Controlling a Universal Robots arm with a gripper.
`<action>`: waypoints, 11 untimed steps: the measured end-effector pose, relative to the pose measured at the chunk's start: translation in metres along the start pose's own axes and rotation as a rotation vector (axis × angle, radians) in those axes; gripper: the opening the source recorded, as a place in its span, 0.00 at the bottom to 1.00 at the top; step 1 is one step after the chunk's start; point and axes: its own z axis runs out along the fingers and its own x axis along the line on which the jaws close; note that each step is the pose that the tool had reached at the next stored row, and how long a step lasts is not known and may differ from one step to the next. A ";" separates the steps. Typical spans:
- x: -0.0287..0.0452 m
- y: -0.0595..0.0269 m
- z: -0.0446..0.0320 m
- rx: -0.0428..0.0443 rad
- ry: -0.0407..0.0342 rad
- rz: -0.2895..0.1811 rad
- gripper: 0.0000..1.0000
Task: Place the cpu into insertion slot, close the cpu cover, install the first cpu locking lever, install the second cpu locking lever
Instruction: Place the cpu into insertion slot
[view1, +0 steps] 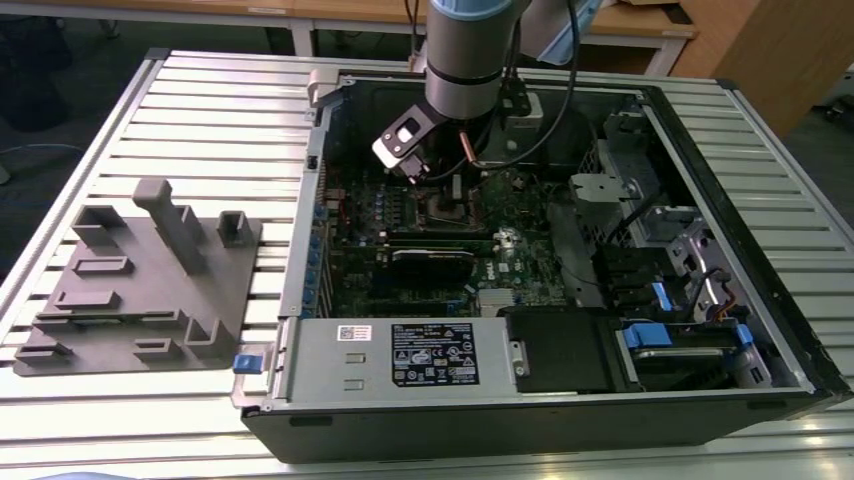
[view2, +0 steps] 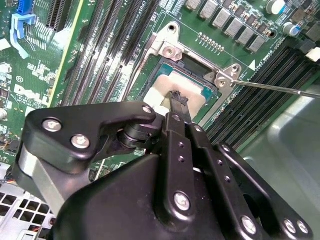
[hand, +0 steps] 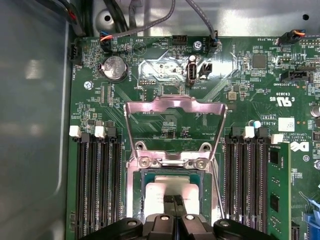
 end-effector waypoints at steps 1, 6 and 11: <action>0.0000 0.0000 0.0003 -0.0001 0.0002 0.000 0.11; -0.0001 -0.0001 0.0005 -0.0003 0.0005 0.000 0.11; 0.0005 0.0003 -0.0012 -0.0017 0.0037 0.000 0.11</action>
